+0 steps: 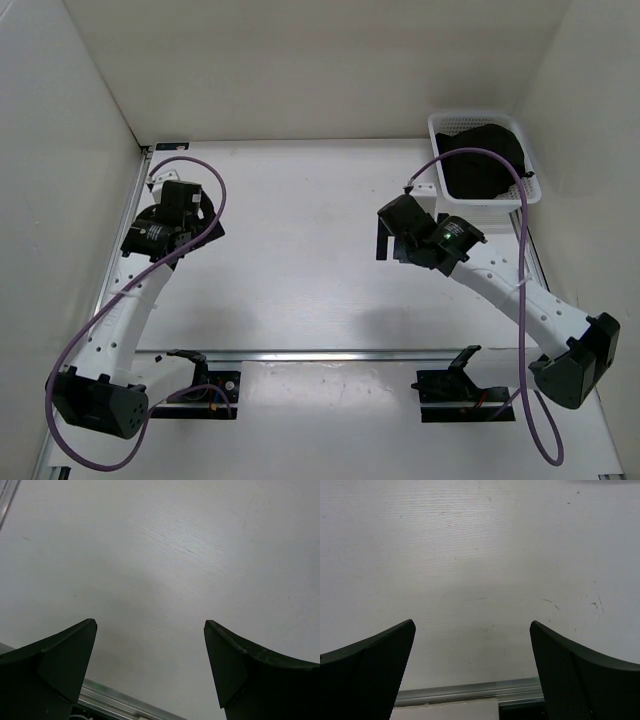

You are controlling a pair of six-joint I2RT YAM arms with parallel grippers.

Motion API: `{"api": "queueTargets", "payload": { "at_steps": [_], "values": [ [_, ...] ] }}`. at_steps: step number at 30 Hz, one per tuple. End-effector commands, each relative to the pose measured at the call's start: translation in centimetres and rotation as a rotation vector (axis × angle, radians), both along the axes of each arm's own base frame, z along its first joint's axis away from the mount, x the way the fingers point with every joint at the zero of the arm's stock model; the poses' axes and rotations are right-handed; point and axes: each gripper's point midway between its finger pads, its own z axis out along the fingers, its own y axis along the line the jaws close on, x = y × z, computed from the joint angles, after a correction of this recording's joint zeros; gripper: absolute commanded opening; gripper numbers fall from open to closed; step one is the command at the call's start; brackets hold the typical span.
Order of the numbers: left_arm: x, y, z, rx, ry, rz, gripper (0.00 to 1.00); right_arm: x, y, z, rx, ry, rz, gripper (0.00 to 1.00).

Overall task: Fold and stack the shorts
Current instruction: Grab the shorts from the pile

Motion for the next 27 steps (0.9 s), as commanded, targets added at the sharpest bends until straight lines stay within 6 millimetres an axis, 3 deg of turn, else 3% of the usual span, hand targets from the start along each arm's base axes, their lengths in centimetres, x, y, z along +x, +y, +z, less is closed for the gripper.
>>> {"api": "queueTargets", "payload": {
  "at_steps": [1, 4, 6, 8, 11, 12, 13, 14, 16, 17, 18, 19, 20, 22, 23, 24, 25, 26, 27],
  "values": [
    [-0.2, -1.6, 1.7, -0.063, -0.07, -0.098, 1.0, 0.2, 0.1, 1.1, 0.021, -0.059, 0.005, 1.0],
    [-0.2, -1.9, 1.7, -0.071, -0.065, -0.122, 1.0, 1.7, -1.2, 2.4, -0.008, -0.107, -0.054, 1.0],
    [-0.2, -2.1, 2.1, -0.059, -0.067, -0.159, 1.0, 3.6, -2.6, 2.7, -0.006, -0.096, -0.107, 1.0],
    [0.0, -2.1, 2.9, -0.049, -0.085, -0.171, 1.0, 5.4, -3.0, 4.3, 0.03, -0.109, -0.107, 1.0],
    [0.0, -2.2, 3.6, -0.051, -0.094, -0.185, 1.0, 9.1, -6.2, 5.4, 0.073, -0.127, -0.215, 1.0],
    [-0.1, -2.3, 4.1, -0.066, -0.106, -0.173, 1.0, 11.2, -8.6, 6.4, 0.103, -0.147, -0.294, 1.0],
    [-0.1, -2.6, 4.1, -0.083, -0.106, -0.176, 1.0, 12.3, -8.3, 6.7, 0.176, -0.133, -0.266, 0.98],
    [-0.2, -3.1, 4.8, -0.112, -0.126, -0.19, 1.0, 14.0, -10.4, 6.2, 0.198, -0.121, -0.323, 0.95],
    [-0.3, -3.5, 5.2, -0.147, -0.147, -0.19, 1.0, 16.5, -12.1, 7.6, 0.249, -0.169, -0.383, 0.92],
    [-0.2, -3.7, 5.7, -0.158, -0.171, -0.2, 1.0, 18.0, -13.9, 6.1, 0.248, -0.136, -0.429, 0.91],
    [-0.2, -3.7, 5.4, -0.157, -0.162, -0.199, 1.0, 19.1, -14.0, 5.9, 0.288, -0.12, -0.416, 0.91],
    [-0.1, -3.8, 5.6, -0.158, -0.173, -0.2, 1.0, 20.6, -14.4, 7.1, 0.31, -0.15, -0.417, 0.91],
    [0.0, -3.6, 5.6, -0.15, -0.174, -0.191, 1.0, 22.3, -15.9, 4.9, 0.308, -0.107, -0.451, 0.91],
    [0.5, -3.6, 6.3, -0.142, -0.185, -0.199, 1.0, 24.4, -16.9, 3.8, 0.324, -0.093, -0.464, 0.85],
    [0.7, -3.6, 6.4, -0.134, -0.182, -0.206, 1.0, 26.0, -18.0, 1.0, 0.322, -0.043, -0.489, 0.84],
    [1.1, -3.7, 6.6, -0.134, -0.178, -0.206, 1.0, 27.4, -18.5, 1.9, 0.339, -0.07, -0.496, 0.82],
    [1.3, -3.7, 6.3, -0.125, -0.166, -0.211, 1.0, 28.2, -19.1, 1.0, 0.336, -0.056, -0.508, 0.82],
    [1.4, -3.8, 6.4, -0.125, -0.162, -0.211, 1.0, 29.5, -19.7, -2.1, 0.335, -0.008, -0.533, 0.82],
    [1.8, -3.9, 5.8, -0.122, -0.141, -0.21, 1.0, 30.1, -20.6, -3.0, 0.338, 0.004, -0.557, 0.84]
  ]
}}
